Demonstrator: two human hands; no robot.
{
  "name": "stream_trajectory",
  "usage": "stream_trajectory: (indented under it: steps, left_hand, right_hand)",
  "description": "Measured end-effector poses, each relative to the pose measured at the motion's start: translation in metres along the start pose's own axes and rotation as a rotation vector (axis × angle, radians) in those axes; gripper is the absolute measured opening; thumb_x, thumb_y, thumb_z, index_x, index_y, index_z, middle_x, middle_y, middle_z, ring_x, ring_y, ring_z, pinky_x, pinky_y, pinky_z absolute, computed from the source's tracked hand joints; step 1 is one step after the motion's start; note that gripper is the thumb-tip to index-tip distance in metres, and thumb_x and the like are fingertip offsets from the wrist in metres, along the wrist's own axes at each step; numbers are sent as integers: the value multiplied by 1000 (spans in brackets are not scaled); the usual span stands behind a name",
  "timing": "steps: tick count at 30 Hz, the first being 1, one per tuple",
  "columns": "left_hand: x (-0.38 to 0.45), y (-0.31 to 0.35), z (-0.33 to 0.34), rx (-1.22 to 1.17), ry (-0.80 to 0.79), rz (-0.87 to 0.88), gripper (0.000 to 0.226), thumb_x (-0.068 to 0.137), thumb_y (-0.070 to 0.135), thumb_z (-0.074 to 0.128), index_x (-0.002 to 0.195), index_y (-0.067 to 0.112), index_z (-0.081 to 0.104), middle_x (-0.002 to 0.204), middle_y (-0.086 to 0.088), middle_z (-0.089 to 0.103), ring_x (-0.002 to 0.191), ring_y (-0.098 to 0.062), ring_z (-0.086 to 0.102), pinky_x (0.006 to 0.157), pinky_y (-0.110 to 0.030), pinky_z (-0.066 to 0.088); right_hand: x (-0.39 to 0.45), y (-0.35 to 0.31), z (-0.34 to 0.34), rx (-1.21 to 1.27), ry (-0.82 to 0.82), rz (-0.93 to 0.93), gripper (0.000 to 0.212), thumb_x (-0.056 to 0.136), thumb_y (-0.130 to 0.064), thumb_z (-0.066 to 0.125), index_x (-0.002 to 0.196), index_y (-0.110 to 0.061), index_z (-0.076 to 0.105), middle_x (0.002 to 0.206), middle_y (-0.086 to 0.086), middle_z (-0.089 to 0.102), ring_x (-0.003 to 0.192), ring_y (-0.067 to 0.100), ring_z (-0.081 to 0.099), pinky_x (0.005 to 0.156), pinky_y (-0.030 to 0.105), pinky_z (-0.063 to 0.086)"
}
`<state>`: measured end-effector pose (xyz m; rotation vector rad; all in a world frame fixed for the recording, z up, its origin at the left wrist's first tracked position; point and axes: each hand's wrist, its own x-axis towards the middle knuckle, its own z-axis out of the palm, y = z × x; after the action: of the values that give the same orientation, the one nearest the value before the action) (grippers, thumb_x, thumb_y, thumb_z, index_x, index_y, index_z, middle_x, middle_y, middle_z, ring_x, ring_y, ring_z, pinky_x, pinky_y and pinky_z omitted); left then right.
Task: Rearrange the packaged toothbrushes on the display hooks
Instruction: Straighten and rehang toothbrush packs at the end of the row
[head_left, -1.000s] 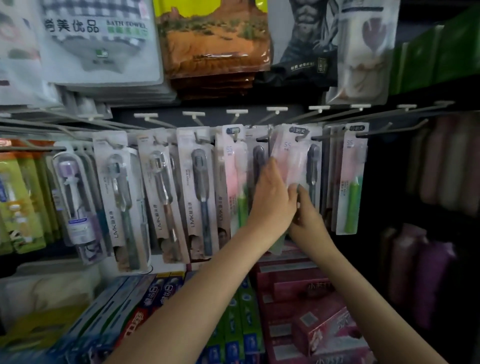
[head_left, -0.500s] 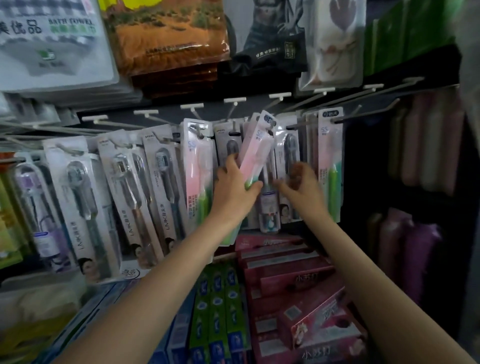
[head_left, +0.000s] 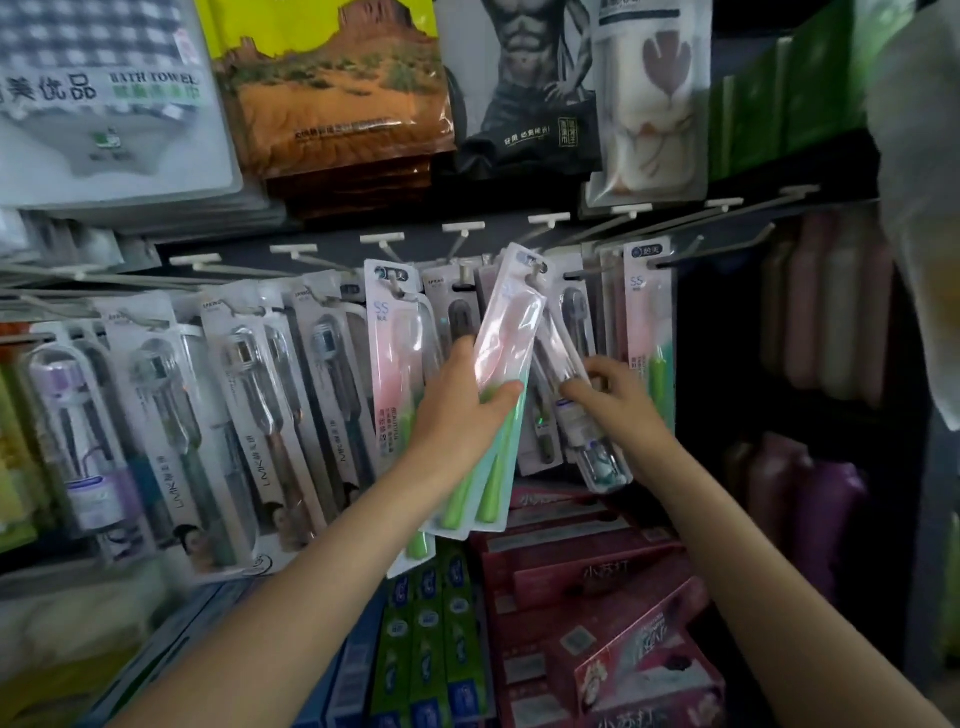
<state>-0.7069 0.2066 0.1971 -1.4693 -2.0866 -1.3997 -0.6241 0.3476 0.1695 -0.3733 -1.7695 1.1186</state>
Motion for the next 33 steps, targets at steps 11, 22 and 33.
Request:
stream_trajectory:
  steps: [11, 22, 33]
  left_hand:
    - [-5, 11, -16, -64, 9, -6, 23, 88, 19, 59, 107, 13, 49, 88, 0, 54, 76, -16, 53, 64, -28, 42]
    - [4, 8, -38, 70, -10, 33, 24, 84, 23, 65, 99, 7, 55, 77, -3, 52, 63, -18, 49, 58, -30, 39]
    - [3, 9, -43, -48, -80, -18, 22, 84, 26, 65, 95, 13, 52, 83, -4, 56, 68, -15, 52, 60, -26, 39]
  right_hand:
    - [-6, -7, -12, 276, -71, 146, 2, 87, -9, 58, 88, -8, 58, 93, 18, 63, 75, 35, 67, 54, 34, 55]
    - [-13, -9, -14, 162, -3, 19, 19, 79, -14, 71, 92, -11, 57, 81, 0, 66, 66, 11, 65, 60, 23, 51]
    - [-13, -15, -23, 41, -17, -67, 19, 79, -15, 70, 91, -14, 55, 79, -1, 65, 65, 10, 62, 57, 25, 49]
